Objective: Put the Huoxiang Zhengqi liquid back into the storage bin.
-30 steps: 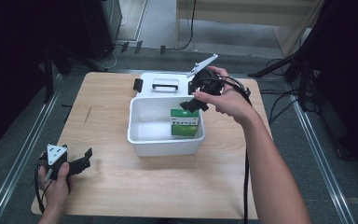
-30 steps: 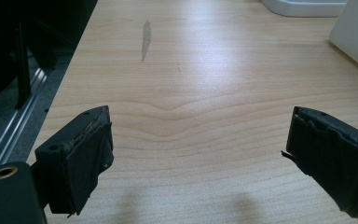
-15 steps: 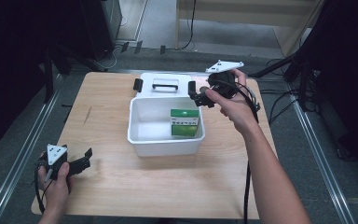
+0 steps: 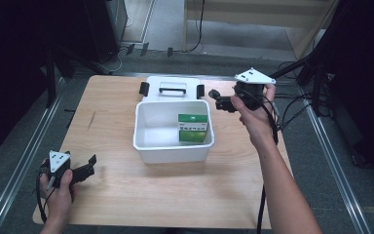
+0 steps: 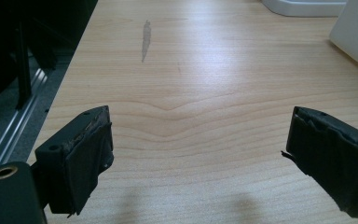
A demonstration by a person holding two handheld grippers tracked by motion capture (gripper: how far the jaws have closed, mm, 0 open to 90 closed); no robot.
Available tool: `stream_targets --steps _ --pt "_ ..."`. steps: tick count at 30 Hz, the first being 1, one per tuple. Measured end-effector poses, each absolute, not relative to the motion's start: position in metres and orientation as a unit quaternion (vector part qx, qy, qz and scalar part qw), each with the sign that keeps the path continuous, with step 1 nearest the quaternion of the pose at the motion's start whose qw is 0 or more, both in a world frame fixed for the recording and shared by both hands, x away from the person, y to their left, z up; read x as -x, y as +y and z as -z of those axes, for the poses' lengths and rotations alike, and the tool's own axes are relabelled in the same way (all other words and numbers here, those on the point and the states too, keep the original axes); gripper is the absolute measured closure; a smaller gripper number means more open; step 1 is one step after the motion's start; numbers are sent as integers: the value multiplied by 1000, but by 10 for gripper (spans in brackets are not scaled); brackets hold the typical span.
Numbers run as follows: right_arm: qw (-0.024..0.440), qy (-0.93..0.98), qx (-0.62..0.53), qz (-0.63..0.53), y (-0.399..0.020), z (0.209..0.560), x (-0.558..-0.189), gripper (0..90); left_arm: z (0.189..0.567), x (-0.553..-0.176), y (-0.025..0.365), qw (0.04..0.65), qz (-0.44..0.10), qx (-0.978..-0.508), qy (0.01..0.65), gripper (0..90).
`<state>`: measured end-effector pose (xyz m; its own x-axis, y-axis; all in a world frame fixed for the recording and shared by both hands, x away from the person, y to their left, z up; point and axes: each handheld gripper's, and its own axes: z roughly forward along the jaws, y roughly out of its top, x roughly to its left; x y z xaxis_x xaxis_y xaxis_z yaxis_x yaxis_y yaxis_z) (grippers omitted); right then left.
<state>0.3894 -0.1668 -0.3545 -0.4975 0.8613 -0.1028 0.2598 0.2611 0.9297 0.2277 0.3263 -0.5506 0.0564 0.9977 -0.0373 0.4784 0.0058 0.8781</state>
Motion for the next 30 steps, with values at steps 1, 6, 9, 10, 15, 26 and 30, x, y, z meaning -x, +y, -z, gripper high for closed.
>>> stream_targets --steps 1,6,9,10,15,26,30 --pt "327 721 -388 -472 -169 355 -387 0 551 -228 326 383 -339 -618 597 73" --pt "350 697 -402 -480 -185 362 -378 0 551 -228 326 382 -340 -619 596 73" --pt "355 688 -409 -482 -196 367 -373 0 551 -228 326 381 -341 -618 597 73" --pt "355 687 -409 -485 -202 371 -369 0 551 -228 326 381 -341 -618 597 73" --pt "364 676 -415 -488 -213 382 -358 0 551 -228 326 381 -341 -618 597 73" --pt "370 653 -437 -495 -250 422 -330 0 551 -228 326 380 -342 -618 597 73" --pt "376 643 -447 -495 -263 437 -320 0 551 -228 326 380 -342 -618 597 73"
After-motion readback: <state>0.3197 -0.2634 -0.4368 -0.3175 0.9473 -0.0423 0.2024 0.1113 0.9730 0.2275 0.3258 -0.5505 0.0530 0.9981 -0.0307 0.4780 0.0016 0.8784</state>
